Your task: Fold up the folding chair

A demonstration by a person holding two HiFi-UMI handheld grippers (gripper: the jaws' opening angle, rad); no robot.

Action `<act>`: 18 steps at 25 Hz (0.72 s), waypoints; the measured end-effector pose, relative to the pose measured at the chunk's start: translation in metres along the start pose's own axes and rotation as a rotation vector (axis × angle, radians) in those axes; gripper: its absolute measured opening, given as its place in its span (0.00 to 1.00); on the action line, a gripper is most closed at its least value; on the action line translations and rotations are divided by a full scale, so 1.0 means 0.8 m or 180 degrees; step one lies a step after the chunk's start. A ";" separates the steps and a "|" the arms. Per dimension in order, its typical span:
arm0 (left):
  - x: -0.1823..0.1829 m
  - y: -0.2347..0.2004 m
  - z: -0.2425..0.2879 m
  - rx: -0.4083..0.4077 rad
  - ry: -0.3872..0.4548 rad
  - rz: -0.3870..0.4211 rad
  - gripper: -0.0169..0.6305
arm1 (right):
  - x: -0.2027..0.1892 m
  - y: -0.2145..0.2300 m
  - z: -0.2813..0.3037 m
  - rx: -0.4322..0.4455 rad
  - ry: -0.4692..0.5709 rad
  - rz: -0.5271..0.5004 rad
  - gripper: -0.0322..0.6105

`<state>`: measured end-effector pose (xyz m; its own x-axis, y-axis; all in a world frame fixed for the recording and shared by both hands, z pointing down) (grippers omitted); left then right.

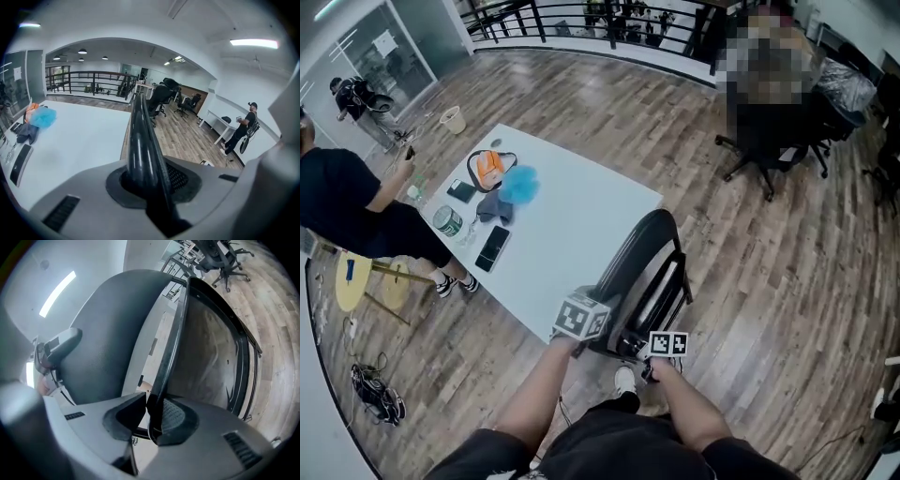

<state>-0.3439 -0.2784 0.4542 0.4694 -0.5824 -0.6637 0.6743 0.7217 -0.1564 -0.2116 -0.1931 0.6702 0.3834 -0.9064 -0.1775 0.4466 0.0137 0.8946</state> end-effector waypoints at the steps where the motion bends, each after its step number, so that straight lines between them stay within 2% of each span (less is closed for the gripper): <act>1: -0.002 -0.009 -0.001 -0.0009 -0.0003 0.0007 0.14 | 0.000 -0.003 0.007 -0.0023 0.0007 -0.0013 0.18; 8: -0.016 -0.063 -0.001 -0.0068 0.0015 -0.0037 0.14 | 0.010 -0.009 0.050 -0.0107 -0.0043 -0.0077 0.18; 18: -0.027 -0.097 -0.001 -0.0099 0.0030 -0.0066 0.15 | 0.013 -0.012 0.077 -0.0179 -0.0085 -0.0054 0.18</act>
<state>-0.4069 -0.3216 0.4799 0.4500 -0.5939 -0.6669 0.6656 0.7209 -0.1929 -0.2615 -0.2284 0.6852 0.3540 -0.9176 -0.1809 0.4980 0.0212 0.8669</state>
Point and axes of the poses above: the fingertips, and each gripper's own axes: z forward along the fingers, y to its right, x out of its top, the point moved 9 cm from there along -z, backward along the fingers, and after that the axes turned 6 degrees about z, right-handed, at the moved point
